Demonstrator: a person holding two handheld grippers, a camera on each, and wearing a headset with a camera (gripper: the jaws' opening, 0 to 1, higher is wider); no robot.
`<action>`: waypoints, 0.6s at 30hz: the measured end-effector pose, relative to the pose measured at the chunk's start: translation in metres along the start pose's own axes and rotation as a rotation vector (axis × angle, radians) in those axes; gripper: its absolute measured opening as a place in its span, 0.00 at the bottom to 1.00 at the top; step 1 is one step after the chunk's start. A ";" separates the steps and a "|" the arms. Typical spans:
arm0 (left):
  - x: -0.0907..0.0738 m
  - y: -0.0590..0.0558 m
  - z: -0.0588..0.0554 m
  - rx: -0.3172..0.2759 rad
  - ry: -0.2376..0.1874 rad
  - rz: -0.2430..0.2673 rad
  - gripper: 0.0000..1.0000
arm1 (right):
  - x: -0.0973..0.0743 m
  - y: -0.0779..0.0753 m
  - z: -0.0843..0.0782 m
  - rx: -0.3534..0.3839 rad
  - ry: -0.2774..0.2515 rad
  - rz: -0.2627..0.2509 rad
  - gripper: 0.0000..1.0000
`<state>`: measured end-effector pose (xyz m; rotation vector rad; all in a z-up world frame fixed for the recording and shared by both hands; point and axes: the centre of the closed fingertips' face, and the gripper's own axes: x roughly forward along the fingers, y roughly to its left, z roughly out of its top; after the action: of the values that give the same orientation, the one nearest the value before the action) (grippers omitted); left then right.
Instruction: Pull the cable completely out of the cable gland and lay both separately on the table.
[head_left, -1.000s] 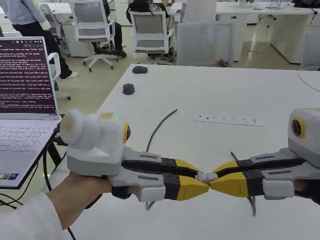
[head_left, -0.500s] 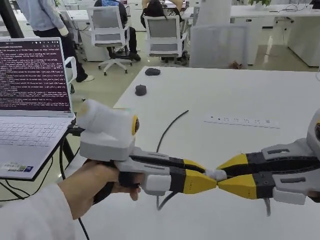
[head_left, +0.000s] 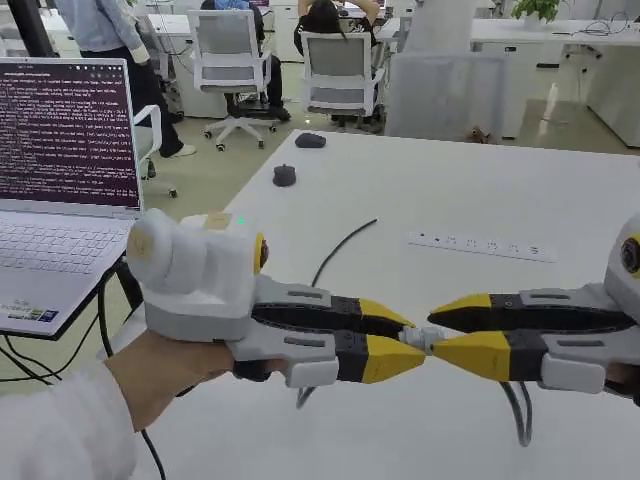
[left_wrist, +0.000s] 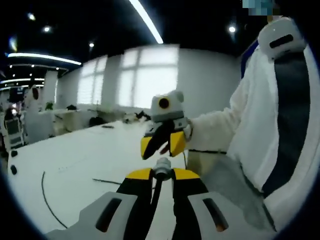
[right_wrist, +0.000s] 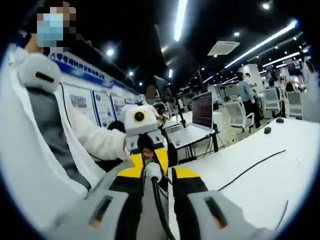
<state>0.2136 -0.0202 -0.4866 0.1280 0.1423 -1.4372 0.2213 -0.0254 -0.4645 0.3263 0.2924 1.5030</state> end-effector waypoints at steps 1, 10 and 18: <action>0.002 -0.006 -0.002 0.047 0.013 -0.028 0.15 | -0.001 -0.002 0.000 0.012 0.000 -0.006 0.24; 0.010 -0.004 0.007 0.139 -0.038 0.001 0.15 | 0.000 0.001 -0.024 0.104 0.067 0.020 0.19; 0.012 -0.006 0.003 0.177 -0.009 -0.018 0.15 | 0.004 0.003 -0.029 0.163 0.063 0.042 0.12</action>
<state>0.2089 -0.0336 -0.4862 0.2656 0.0084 -1.4674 0.2072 -0.0204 -0.4898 0.4177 0.4624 1.5365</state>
